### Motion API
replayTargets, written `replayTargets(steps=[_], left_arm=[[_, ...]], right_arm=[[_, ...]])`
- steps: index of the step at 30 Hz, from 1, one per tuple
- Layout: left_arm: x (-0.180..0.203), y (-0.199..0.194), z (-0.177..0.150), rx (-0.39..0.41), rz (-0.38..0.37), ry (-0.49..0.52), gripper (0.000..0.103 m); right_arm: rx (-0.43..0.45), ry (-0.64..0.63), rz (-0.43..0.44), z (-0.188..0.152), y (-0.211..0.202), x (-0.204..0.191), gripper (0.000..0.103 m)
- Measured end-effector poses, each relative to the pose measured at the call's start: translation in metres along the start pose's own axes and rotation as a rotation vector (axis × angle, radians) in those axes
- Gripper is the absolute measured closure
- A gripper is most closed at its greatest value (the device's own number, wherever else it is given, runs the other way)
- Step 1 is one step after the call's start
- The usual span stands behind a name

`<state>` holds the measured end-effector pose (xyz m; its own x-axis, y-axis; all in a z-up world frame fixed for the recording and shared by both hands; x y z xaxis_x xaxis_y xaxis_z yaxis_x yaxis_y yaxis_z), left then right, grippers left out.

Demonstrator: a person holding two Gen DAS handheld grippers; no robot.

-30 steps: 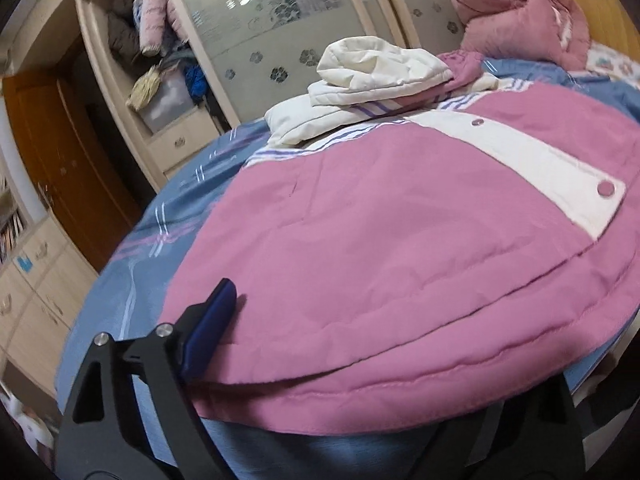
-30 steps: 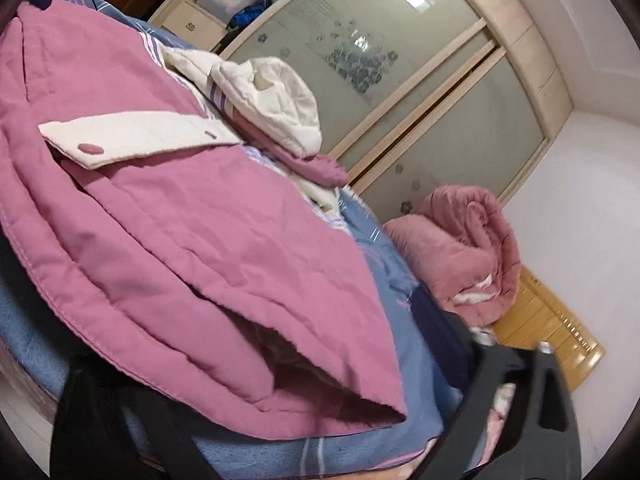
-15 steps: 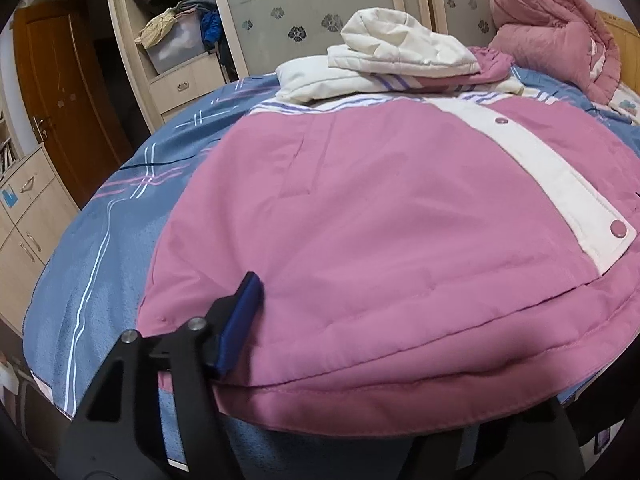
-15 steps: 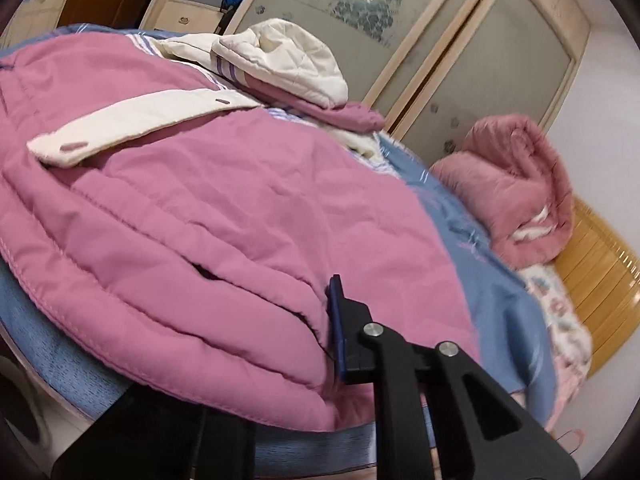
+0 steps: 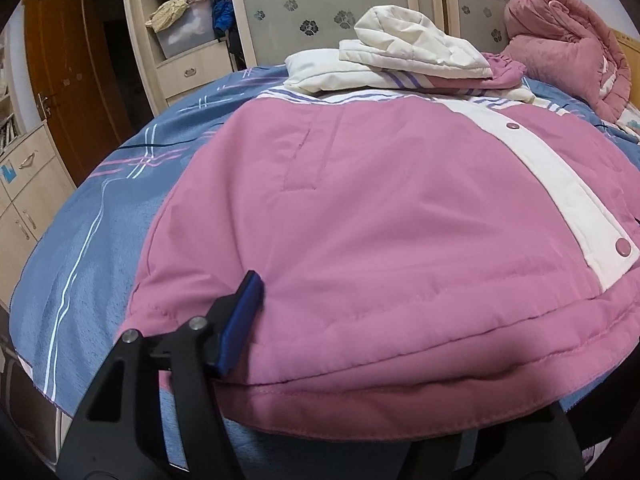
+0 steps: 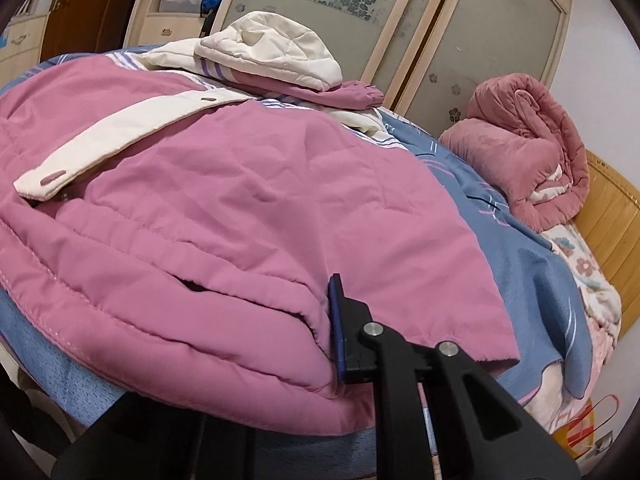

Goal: Fold large clothes
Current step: 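Hold the pink hem with both tools and lift it slightly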

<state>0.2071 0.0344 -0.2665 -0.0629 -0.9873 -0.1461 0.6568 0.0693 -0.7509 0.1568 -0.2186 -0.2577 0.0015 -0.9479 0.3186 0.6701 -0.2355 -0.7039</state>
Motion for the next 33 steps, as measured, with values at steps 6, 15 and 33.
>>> replayTargets(steps=[6,15,33], left_arm=[[0.0,0.0,0.0,-0.012,0.001,0.001,0.04],[0.001,0.001,-0.001,-0.025,0.009,0.015,0.04],[-0.003,-0.002,-0.002,-0.034,0.017,0.029,0.048]], right_arm=[[-0.007,0.032,0.04,0.001,0.001,0.003,0.089],[-0.015,0.069,0.087,0.001,0.001,0.007,0.088],[-0.003,0.115,0.136,0.007,-0.009,0.012,0.09]])
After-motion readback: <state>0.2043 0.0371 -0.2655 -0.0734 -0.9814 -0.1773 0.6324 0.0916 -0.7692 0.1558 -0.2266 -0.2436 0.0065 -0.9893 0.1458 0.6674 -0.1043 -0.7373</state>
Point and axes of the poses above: each gripper's, at about its wrist camera, not at the fingertips, and y roughly the way its jaws point, x to its right, z to its top, the point moved 8 cm from there along y, roughly the way its jaws point, and after that the axes turned 8 degrees about -x, right-handed, at the moved point
